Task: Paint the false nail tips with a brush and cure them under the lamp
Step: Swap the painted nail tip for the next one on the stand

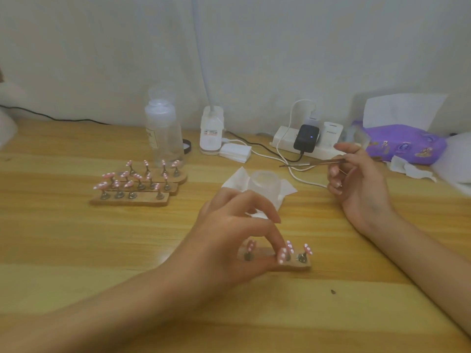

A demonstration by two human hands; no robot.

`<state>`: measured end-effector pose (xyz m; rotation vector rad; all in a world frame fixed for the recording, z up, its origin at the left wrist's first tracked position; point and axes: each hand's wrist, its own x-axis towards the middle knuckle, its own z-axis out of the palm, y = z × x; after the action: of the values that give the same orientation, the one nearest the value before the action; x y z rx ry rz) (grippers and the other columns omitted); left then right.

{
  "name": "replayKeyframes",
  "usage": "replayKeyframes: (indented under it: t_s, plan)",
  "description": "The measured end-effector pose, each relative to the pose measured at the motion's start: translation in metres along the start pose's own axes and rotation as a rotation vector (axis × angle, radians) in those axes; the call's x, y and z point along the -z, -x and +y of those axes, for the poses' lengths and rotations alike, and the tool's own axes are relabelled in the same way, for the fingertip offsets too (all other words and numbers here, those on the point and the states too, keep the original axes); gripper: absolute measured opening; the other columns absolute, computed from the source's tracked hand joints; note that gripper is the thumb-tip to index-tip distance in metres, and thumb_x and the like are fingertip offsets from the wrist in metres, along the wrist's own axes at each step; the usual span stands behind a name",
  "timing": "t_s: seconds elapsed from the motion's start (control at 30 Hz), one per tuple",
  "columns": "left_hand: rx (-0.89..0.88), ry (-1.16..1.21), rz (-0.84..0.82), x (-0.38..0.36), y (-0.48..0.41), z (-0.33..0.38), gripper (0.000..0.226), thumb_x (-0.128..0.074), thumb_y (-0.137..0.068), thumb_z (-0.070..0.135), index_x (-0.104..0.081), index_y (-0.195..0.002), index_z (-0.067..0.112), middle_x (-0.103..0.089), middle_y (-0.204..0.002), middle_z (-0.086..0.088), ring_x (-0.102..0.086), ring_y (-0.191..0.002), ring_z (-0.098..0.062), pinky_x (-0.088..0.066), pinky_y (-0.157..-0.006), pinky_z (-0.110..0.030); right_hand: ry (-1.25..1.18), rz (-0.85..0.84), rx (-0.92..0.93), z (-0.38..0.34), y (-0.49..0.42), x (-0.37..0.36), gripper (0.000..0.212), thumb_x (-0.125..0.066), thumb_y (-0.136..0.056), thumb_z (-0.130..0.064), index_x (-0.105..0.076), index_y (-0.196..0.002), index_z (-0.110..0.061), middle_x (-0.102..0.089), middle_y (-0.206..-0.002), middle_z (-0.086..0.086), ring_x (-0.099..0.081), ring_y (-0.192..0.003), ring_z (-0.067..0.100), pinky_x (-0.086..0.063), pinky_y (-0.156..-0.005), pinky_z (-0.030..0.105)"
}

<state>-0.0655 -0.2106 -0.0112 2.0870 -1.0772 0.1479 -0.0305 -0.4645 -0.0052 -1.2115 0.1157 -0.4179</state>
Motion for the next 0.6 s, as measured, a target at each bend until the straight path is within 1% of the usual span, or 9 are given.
replayKeyframes:
  t_s: [0.07,0.1,0.2,0.27,0.33,0.4,0.47,0.53,0.6]
  plan:
    - [0.076,0.035,-0.007,-0.0010,0.0003,-0.0017,0.006,-0.070,-0.077,0.045,-0.070,-0.081,0.040,-0.058,-0.108,0.021,-0.043,-0.112,-0.006,-0.036,-0.099,-0.035,0.006,-0.009,0.002,0.0000,-0.0001,0.0001,0.022,-0.038,-0.096,-0.009,-0.055,-0.096,-0.022,-0.049,-0.056,-0.003,-0.040,-0.048,0.008,-0.031,-0.042,0.019]
    - [0.111,0.046,-0.013,-0.0016,0.0008,-0.0031,0.005,-0.072,-0.078,0.043,-0.070,-0.081,0.040,-0.059,-0.107,0.021,-0.043,-0.112,-0.005,-0.035,-0.099,-0.035,0.013,-0.014,0.005,0.0006,-0.0005,-0.0002,0.022,-0.038,-0.096,-0.009,-0.055,-0.095,-0.022,-0.049,-0.056,-0.002,-0.040,-0.048,0.009,-0.031,-0.042,0.019]
    - [0.203,0.094,-0.023,-0.0019,0.0023,-0.0060,0.011,-0.078,-0.080,0.031,-0.070,-0.081,0.038,-0.062,-0.102,0.023,-0.043,-0.109,-0.002,-0.036,-0.090,-0.034,0.042,-0.024,0.014,0.0023,-0.0014,-0.0004,0.021,-0.038,-0.097,-0.009,-0.056,-0.095,-0.021,-0.050,-0.056,-0.002,-0.040,-0.048,0.009,-0.030,-0.042,0.019]
    - [0.236,0.111,-0.041,-0.0011,0.0022,-0.0071,0.012,-0.078,-0.079,0.031,-0.069,-0.081,0.039,-0.064,-0.098,0.025,-0.043,-0.106,-0.001,-0.035,-0.087,-0.033,0.049,-0.031,0.015,0.0026,-0.0016,0.0001,0.021,-0.038,-0.098,-0.010,-0.056,-0.096,-0.021,-0.050,-0.056,-0.002,-0.041,-0.048,0.009,-0.030,-0.042,0.019]
    - [0.247,0.105,-0.053,-0.0002,0.0023,-0.0076,0.013,-0.078,-0.079,0.033,-0.068,-0.084,0.041,-0.064,-0.097,0.025,-0.044,-0.106,0.000,-0.036,-0.089,-0.034,0.048,-0.031,0.015,0.0025,-0.0015,0.0007,0.022,-0.039,-0.098,-0.010,-0.056,-0.095,-0.022,-0.050,-0.056,-0.002,-0.041,-0.048,0.009,-0.030,-0.042,0.019]
    - [0.242,0.076,-0.056,0.0002,0.0024,-0.0077,0.015,-0.077,-0.079,0.037,-0.066,-0.089,0.041,-0.065,-0.098,0.025,-0.043,-0.108,0.000,-0.035,-0.095,-0.034,0.048,-0.033,0.014,0.0022,-0.0013,0.0014,0.022,-0.039,-0.098,-0.010,-0.057,-0.094,-0.023,-0.050,-0.056,-0.002,-0.041,-0.048,0.009,-0.031,-0.042,0.019]
    - [0.221,0.026,-0.055,0.0001,0.0028,-0.0065,0.020,-0.074,-0.078,0.043,-0.063,-0.094,0.043,-0.065,-0.099,0.025,-0.042,-0.110,0.001,-0.027,-0.099,-0.028,0.045,-0.031,0.012,0.0026,-0.0017,0.0014,0.022,-0.039,-0.098,-0.011,-0.057,-0.093,-0.023,-0.050,-0.056,-0.003,-0.041,-0.047,0.009,-0.032,-0.042,0.019]
    - [0.188,-0.053,-0.054,0.0007,0.0016,-0.0045,0.021,-0.072,-0.077,0.047,-0.062,-0.095,0.044,-0.063,-0.101,0.027,-0.040,-0.112,0.003,-0.021,-0.098,-0.021,0.044,-0.028,0.013,0.0029,-0.0020,0.0012,0.022,-0.039,-0.098,-0.010,-0.057,-0.093,-0.023,-0.050,-0.055,-0.003,-0.041,-0.047,0.009,-0.032,-0.042,0.018]
    - [0.138,-0.165,-0.079,0.0016,-0.0019,-0.0022,0.019,-0.069,-0.078,0.052,-0.064,-0.095,0.045,-0.060,-0.104,0.030,-0.038,-0.112,0.004,-0.019,-0.096,-0.019,0.046,-0.027,0.014,0.0029,-0.0020,0.0012,0.022,-0.039,-0.097,-0.010,-0.057,-0.093,-0.022,-0.050,-0.055,-0.002,-0.041,-0.047,0.009,-0.032,-0.042,0.018]
